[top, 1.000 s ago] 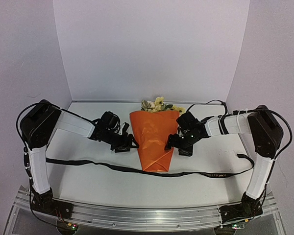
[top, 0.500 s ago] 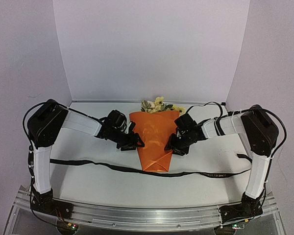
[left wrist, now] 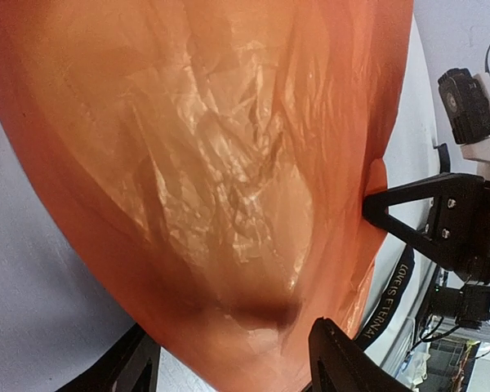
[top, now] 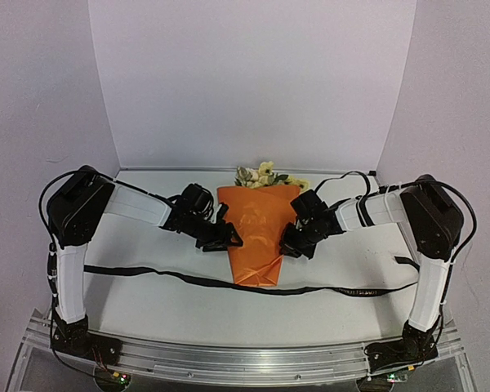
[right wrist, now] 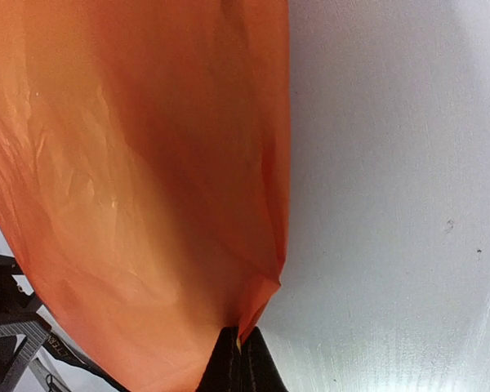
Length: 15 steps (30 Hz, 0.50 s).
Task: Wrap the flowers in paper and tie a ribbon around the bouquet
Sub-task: Pick up the folded bouquet from the center of the board.
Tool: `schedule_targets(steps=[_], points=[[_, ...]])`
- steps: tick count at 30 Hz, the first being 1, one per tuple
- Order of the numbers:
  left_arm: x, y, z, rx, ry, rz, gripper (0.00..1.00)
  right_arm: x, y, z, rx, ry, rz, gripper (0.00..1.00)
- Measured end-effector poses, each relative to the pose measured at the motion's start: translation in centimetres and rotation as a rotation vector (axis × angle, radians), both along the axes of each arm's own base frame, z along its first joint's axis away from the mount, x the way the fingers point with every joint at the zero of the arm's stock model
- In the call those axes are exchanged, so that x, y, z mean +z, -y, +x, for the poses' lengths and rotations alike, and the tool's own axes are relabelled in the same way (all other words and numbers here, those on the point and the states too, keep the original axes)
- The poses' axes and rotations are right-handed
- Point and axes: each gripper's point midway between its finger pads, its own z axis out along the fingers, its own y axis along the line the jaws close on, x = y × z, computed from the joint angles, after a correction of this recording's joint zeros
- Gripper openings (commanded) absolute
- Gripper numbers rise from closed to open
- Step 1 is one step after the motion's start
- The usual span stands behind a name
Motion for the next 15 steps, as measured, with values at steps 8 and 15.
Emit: schedule_targets(steps=[8,15], points=[[0.4,-1.0,-0.5,0.000,0.003,0.056,0.71,0.6,0.1,-0.2,-0.060,-0.060,-0.002,0.00],[2.1,-2.3,-1.4,0.000,0.030,0.077,0.70,1.7,-0.1,-0.1,-0.123,-0.114,0.009,0.00]])
